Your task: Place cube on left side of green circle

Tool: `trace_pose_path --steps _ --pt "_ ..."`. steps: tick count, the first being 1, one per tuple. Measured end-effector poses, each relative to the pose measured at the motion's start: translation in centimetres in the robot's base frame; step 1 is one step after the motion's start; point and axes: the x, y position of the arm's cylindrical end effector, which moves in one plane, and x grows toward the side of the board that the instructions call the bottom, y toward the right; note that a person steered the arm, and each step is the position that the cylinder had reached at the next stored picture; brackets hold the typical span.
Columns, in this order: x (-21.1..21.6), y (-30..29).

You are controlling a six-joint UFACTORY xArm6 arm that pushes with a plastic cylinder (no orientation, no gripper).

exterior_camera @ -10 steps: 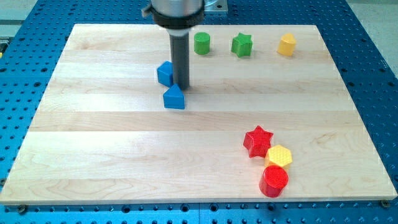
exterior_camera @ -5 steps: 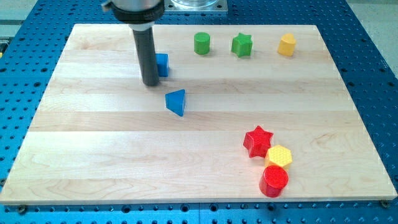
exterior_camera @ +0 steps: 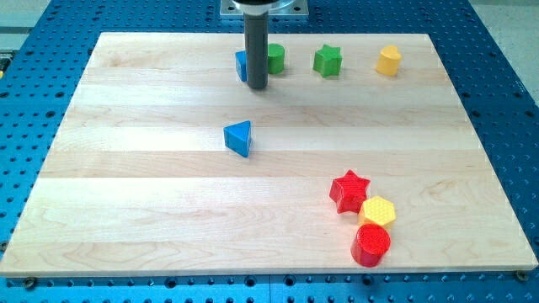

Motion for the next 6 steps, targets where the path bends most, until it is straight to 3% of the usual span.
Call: trace_pose_path --steps 2,3,4,6 --pt "-0.3 -8.1" --pt "-7.9 -10.2" --pt "-7.5 -2.4" --pt "-7.4 0.6"
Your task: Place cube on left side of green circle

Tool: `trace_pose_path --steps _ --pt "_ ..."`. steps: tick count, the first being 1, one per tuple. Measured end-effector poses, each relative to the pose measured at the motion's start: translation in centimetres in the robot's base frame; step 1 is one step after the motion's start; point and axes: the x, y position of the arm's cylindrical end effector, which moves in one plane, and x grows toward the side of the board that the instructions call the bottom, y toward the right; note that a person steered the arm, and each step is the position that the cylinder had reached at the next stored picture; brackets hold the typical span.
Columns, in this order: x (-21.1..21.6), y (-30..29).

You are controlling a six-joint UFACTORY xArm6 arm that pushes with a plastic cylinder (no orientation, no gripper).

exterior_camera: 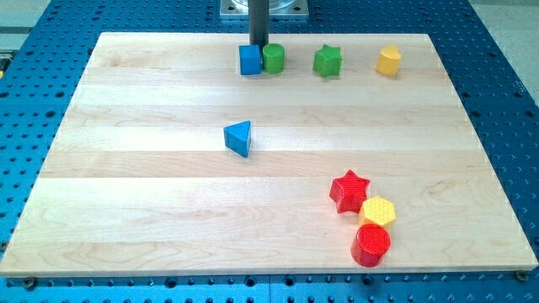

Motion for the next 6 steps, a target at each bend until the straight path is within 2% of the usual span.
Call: trace_pose_path --steps 1,3,4,6 --pt "1.4 -1.5" --pt "2.1 -9.4" --pt "8.8 -5.4" --pt "8.7 0.7"
